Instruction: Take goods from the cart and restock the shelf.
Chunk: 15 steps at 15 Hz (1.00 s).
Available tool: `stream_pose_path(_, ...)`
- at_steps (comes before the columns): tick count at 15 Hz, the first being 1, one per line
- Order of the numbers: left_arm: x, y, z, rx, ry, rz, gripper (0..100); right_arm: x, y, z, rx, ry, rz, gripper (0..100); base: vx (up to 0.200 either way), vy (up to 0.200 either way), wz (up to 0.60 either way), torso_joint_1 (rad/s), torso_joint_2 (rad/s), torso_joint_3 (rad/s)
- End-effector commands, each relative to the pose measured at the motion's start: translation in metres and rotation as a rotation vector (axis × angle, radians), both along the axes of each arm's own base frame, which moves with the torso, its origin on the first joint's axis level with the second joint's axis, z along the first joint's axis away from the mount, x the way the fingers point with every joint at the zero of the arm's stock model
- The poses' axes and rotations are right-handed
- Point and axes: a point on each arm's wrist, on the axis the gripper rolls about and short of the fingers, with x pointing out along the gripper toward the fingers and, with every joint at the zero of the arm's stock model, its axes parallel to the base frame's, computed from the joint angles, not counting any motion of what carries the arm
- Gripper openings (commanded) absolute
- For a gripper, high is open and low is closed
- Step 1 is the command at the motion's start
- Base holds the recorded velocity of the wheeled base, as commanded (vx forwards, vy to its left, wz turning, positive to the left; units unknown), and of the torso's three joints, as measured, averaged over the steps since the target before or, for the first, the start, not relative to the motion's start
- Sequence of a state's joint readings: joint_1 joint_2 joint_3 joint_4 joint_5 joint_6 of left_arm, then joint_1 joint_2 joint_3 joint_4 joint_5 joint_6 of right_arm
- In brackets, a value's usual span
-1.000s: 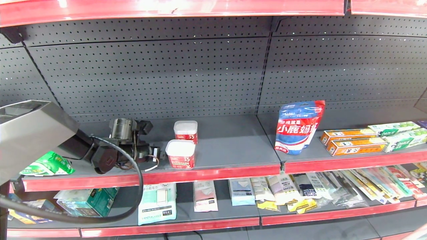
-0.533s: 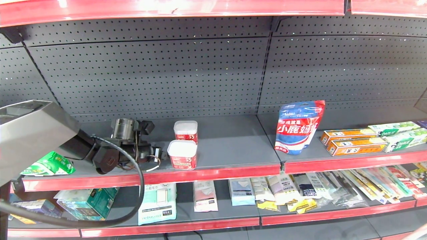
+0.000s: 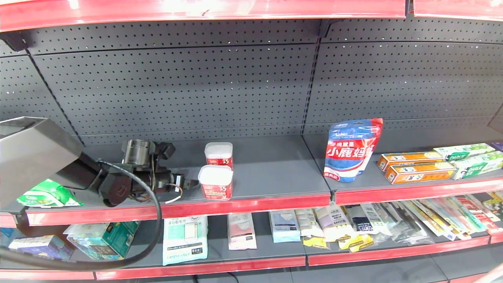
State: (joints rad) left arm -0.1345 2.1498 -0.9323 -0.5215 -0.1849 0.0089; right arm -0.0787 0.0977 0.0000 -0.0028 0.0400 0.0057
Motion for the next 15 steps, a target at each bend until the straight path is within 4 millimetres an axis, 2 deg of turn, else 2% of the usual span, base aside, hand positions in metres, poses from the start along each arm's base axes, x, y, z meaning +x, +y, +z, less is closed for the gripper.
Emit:
stream_pose_path(1,-0.023,0.027,0.024,0.043,-0.019,0.032,100,0.000,0.000,0.000,0.000,0.000,-0.001,100,0.000,0.000,0.00,0.000,0.00,0.000)
stream_pose_path(3,-0.049,0.049,0.049,0.090,-0.050,0.055,100,0.000,0.000,0.000,-0.001,0.000,0.000,100,0.000,0.000,0.00,0.000,0.00,0.000)
stream_pose_path(6,-0.119,0.077,0.096,0.100,-0.137,0.161,100,0.000,0.000,0.000,0.000,0.000,0.000,100,0.000,0.000,0.00,0.000,0.00,0.000)
stream_pose_path(8,-0.175,0.087,0.122,0.097,-0.250,0.237,100,0.000,0.000,0.000,0.000,-0.001,0.000,100,0.000,0.000,0.00,0.000,0.00,0.000)
stream_pose_path(9,-0.187,0.088,0.126,0.093,-0.277,0.250,100,0.000,0.000,0.000,0.000,0.000,0.000,100,0.000,0.000,0.00,0.000,0.00,0.000)
stream_pose_path(11,-0.234,0.086,0.147,0.065,-0.444,0.262,100,0.000,0.000,0.000,0.000,0.000,0.000,100,0.000,0.000,0.00,0.000,0.00,0.000)
stream_pose_path(13,-0.261,0.075,0.162,0.003,-0.562,0.153,100,0.000,0.000,0.000,-0.001,0.000,-0.001,100,0.000,0.000,0.00,0.000,0.00,0.000)
stream_pose_path(14,-0.264,0.074,0.162,-0.001,-0.567,0.141,100,0.000,0.000,0.000,-0.001,0.000,0.000,100,0.000,0.000,0.00,0.000,0.00,0.000)
stream_pose_path(15,-0.289,0.065,0.151,-0.020,-0.584,0.070,100,0.000,0.000,0.000,0.000,0.000,0.000,100,0.000,0.000,0.00,0.000,0.00,0.000)
